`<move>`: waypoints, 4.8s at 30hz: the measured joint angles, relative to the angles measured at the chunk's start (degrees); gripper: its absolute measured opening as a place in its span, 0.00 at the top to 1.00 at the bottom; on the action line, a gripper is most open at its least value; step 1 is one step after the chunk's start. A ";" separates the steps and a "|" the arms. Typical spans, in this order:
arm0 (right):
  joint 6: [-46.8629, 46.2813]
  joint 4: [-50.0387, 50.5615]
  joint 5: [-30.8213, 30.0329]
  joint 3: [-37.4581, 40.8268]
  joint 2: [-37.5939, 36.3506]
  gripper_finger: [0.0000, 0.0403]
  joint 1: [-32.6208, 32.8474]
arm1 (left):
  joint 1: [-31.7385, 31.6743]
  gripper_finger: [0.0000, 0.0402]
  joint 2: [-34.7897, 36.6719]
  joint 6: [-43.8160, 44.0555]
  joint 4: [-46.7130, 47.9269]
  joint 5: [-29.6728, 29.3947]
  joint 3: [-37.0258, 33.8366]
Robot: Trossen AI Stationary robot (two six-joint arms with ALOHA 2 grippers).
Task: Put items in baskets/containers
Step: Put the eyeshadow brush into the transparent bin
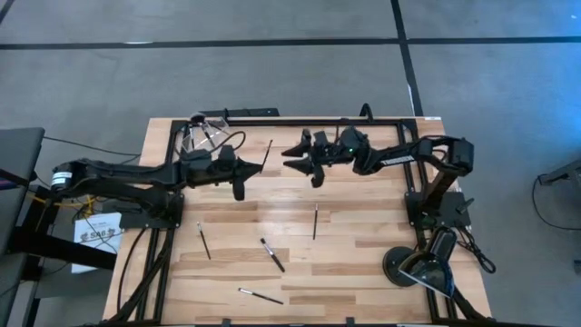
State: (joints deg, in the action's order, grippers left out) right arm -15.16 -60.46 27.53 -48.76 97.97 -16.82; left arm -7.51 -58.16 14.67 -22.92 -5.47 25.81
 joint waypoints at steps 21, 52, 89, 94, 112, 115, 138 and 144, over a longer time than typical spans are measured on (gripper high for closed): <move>-4.30 -5.32 -3.69 -9.61 12.95 0.56 2.45 | 2.32 0.99 -11.07 -1.39 -16.17 1.25 -2.20; -7.37 84.45 -36.12 -21.38 11.94 0.73 -7.79 | -13.98 0.99 4.25 -4.37 -15.15 14.57 -2.00; -15.37 85.21 -36.23 -25.76 20.87 0.73 -6.42 | -29.15 0.99 13.94 -5.41 -16.13 28.77 -2.04; -14.95 86.18 -36.34 -25.82 21.39 0.75 -5.57 | -29.15 0.99 13.94 -5.41 -16.10 29.45 -2.04; -6.80 92.50 -35.25 -25.56 19.69 0.97 -0.90 | -29.15 0.99 13.89 -5.41 -15.41 29.37 -2.11; -4.79 93.90 -33.30 -24.99 16.75 0.99 -0.03 | -29.15 0.99 13.89 -5.41 -15.43 29.33 -2.13; 5.04 77.91 -43.82 -21.08 -10.82 1.00 14.96 | -28.50 0.96 9.06 -1.74 -18.01 30.77 -2.22; 7.58 62.76 -43.98 -10.53 -20.66 1.00 17.24 | -24.84 0.87 5.96 -1.72 -25.04 35.97 -2.22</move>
State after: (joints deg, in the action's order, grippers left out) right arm -7.58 2.30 -16.45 -59.29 77.31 0.42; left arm -32.35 -52.20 12.95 -47.96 30.50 23.59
